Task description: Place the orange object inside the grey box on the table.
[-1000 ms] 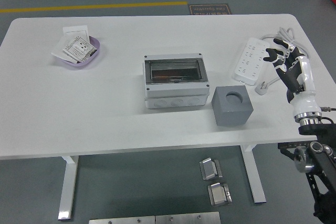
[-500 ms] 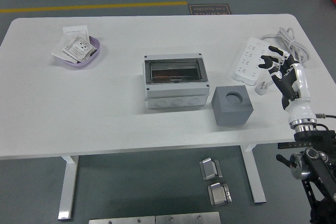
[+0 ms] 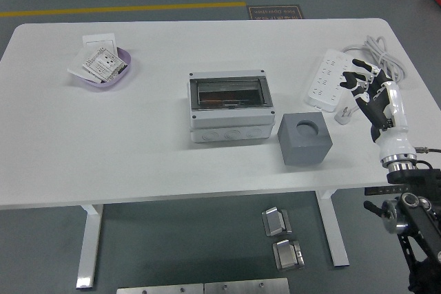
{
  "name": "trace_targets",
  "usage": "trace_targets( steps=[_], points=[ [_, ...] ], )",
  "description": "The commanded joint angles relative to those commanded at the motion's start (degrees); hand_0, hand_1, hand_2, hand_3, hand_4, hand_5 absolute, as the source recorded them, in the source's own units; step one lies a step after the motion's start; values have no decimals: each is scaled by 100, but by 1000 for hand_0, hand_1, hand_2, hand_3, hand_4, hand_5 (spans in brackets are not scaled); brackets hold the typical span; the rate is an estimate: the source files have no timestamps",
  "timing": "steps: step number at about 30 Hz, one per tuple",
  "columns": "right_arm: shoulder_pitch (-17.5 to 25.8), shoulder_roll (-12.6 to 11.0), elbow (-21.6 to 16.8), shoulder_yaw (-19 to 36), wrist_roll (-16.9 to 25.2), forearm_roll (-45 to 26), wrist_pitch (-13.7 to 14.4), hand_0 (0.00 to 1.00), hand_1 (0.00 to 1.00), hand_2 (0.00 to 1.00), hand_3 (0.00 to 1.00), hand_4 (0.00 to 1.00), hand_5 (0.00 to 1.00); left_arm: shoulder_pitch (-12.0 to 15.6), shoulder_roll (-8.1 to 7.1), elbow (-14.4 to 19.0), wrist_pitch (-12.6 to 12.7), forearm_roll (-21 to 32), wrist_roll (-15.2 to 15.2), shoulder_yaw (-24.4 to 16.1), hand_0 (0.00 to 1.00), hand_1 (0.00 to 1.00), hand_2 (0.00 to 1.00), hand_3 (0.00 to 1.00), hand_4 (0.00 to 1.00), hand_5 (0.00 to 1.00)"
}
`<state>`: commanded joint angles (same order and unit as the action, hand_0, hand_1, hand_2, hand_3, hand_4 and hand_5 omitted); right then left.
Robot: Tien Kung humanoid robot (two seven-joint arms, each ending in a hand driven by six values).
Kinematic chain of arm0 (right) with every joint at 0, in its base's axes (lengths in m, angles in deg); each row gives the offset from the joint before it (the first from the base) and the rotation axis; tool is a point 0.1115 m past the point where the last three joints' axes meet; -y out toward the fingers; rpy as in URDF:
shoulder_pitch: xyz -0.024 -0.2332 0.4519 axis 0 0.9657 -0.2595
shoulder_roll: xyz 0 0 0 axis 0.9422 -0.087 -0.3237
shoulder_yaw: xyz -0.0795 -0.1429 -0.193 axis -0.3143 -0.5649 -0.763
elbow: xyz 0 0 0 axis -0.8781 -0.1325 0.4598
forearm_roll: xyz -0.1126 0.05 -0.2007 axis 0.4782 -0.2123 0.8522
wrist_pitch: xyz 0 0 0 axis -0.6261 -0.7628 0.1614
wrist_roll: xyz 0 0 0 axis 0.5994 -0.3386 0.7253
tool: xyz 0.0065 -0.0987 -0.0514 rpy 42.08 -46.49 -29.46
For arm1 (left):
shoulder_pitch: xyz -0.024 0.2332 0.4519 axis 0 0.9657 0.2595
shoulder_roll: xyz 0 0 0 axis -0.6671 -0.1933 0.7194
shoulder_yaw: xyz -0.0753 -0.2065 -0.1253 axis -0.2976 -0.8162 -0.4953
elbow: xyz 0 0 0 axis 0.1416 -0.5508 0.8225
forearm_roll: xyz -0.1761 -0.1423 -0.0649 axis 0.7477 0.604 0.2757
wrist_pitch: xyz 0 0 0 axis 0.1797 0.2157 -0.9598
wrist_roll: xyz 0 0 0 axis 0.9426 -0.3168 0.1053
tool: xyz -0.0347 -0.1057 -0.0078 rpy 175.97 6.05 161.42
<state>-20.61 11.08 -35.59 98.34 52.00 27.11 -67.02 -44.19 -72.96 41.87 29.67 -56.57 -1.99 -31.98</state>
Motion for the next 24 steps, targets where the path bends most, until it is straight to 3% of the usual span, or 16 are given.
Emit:
trace_targets(
  steps=[15,24],
  points=[
    [-28,110,61,91,-33,29,-10,682,545,622,717,930,501,9,-82,0,33,348,7,25,680,684,585,652,631,386],
    [-88,88,109,62,-60,27,-6,681,542,622,714,929,500,-38,-41,0,42,383,30,27,680,684,585,653,630,384]
  ],
)
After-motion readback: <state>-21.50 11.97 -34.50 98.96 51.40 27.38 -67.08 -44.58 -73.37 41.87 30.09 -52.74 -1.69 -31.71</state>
